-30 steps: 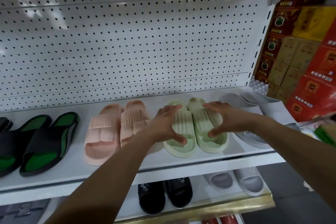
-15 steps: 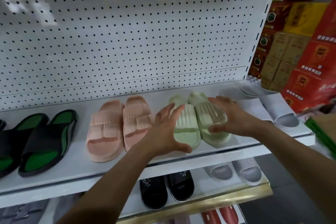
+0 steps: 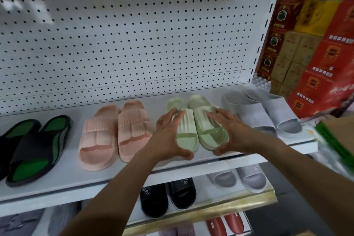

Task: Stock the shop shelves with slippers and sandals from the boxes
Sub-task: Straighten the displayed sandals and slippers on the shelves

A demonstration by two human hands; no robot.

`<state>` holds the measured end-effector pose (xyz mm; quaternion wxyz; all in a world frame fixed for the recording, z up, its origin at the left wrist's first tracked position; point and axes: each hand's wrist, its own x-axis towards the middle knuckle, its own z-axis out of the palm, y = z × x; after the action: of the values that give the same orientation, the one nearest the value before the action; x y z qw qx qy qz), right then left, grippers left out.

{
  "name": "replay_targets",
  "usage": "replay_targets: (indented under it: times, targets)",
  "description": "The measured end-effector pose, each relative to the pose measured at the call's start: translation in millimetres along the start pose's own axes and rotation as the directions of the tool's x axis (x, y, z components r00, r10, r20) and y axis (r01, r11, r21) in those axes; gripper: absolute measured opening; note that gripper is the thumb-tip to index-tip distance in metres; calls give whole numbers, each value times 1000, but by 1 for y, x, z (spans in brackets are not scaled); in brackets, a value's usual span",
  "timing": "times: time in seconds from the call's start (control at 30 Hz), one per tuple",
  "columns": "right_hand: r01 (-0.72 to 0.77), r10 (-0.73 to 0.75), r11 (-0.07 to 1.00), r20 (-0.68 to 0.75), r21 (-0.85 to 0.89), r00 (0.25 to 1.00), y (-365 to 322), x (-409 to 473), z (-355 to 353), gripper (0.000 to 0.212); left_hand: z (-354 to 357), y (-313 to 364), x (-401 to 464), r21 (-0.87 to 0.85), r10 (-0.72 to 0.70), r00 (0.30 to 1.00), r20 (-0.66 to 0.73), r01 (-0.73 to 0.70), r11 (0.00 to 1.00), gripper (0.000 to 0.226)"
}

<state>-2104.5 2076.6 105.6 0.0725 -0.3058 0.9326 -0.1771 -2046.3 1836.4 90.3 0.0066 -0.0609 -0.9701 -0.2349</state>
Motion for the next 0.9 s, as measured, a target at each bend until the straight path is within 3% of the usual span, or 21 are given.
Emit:
replay_targets:
  times: [0.17,0.27,0.33,0.4,0.5,0.63,0.9]
  targets:
    - [10,-10,1000,19,-14,1000,2,3,-3,122,0,2,-2,9,-1,1000,-7,2,1000,134]
    - [-15,18,999,-76,46,997,-1,9,-5,113,-4,5,-2,-3,-13,1000,-8,13,1000,135]
    - [-21,57,986,-215,167,975,-5,14,-7,94,-6,10,-5,-47,-31,999,-32,29,998,130]
    - [76,32,961,-381,266,924,-13,20,-8,64,-10,14,-14,-101,-39,994,-106,28,994,117]
    - [222,-23,902,-474,370,880,-31,28,-3,29,-17,10,-35,-128,-41,970,-241,10,992,93]
    - [310,-146,890,-436,334,888,-59,33,11,34,-38,-20,-67,-67,-51,941,-335,30,997,89]
    - [329,-272,917,-250,225,929,-124,53,30,44,-87,-93,-87,181,-75,970,-232,119,976,105]
